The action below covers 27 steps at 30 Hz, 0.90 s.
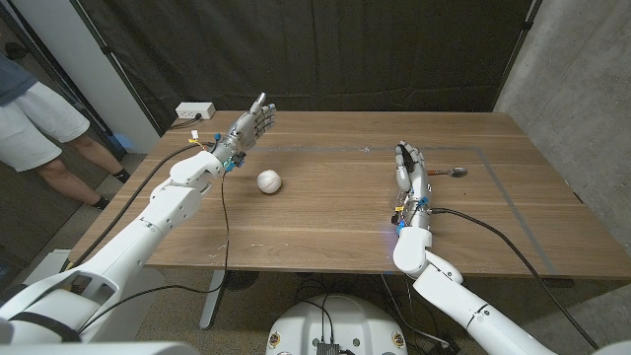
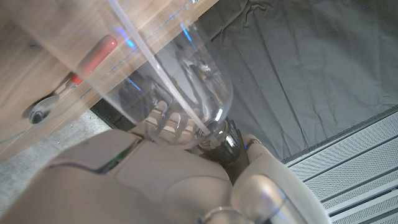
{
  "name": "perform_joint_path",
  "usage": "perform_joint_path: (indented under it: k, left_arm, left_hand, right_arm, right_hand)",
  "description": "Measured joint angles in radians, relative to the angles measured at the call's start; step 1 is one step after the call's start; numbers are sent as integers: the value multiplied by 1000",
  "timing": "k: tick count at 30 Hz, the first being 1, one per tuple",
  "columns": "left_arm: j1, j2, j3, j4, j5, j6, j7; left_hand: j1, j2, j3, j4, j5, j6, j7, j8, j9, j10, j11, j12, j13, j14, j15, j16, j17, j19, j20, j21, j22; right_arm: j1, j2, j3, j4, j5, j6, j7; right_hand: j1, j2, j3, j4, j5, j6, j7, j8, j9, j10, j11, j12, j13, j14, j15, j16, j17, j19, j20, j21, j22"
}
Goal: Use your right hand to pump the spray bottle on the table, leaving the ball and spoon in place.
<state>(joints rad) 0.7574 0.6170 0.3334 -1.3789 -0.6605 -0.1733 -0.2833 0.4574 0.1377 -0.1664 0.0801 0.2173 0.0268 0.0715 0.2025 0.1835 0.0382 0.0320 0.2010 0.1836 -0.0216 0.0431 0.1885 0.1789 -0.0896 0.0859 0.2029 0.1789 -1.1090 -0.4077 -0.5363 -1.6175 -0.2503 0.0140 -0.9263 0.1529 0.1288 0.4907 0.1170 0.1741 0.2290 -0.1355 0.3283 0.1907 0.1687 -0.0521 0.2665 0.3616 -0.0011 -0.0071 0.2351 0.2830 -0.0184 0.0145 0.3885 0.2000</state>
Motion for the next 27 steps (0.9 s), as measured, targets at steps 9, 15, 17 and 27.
perform_joint_path:
  k: [9, 15, 17, 27]
  left_arm:
    - [0, 5, 3, -6, 2, 7, -1]
    - [-4, 6, 5, -7, 4, 10, -4]
    - [-5, 6, 6, -7, 4, 10, -4]
    - [-7, 5, 8, -8, 7, 11, -8]
  left_hand:
    - [1, -1, 0, 0, 0, 0, 0, 0, 0, -5, -5, 0, 0, 0, 0, 0, 0, 0, 0, 0, 0]
    - [1, -1, 0, 0, 0, 0, 0, 0, 0, -5, -5, 0, 0, 0, 0, 0, 0, 0, 0, 0, 0]
    - [0, -1, 0, 0, 0, 0, 0, 0, 0, -5, -5, 0, 0, 0, 0, 0, 0, 0, 0, 0, 0]
    - [0, -1, 0, 0, 0, 0, 0, 0, 0, -5, -5, 0, 0, 0, 0, 0, 0, -6, 6, 0, 0]
  right_arm:
    - [-9, 3, -4, 8, -13, 2, -33]
    - [-19, 3, -4, 9, -16, 2, -47]
    - [-21, 3, -4, 9, -17, 2, -51]
    - [-40, -12, -2, 0, -28, 5, -66]
  right_hand:
    - [0, 0, -16, -23, 0, 18, 7, 0, 0, 14, 14, 4, -13, 14, 14, 0, -12, 11, 11, 4, -4]
    - [35, -34, -13, -76, 0, 38, 16, -8, 0, 27, 27, 7, -29, 29, 25, -5, -31, 25, 25, 5, -5]
    - [51, -40, -12, -90, 0, 47, 14, -8, 0, 37, 27, 8, -34, 35, 25, -7, -36, 30, 31, 5, -9]
    - [92, -79, -23, -151, 0, 93, 25, -8, 3, 73, 52, 19, -56, 81, 34, -7, -60, 61, 75, 5, -10]
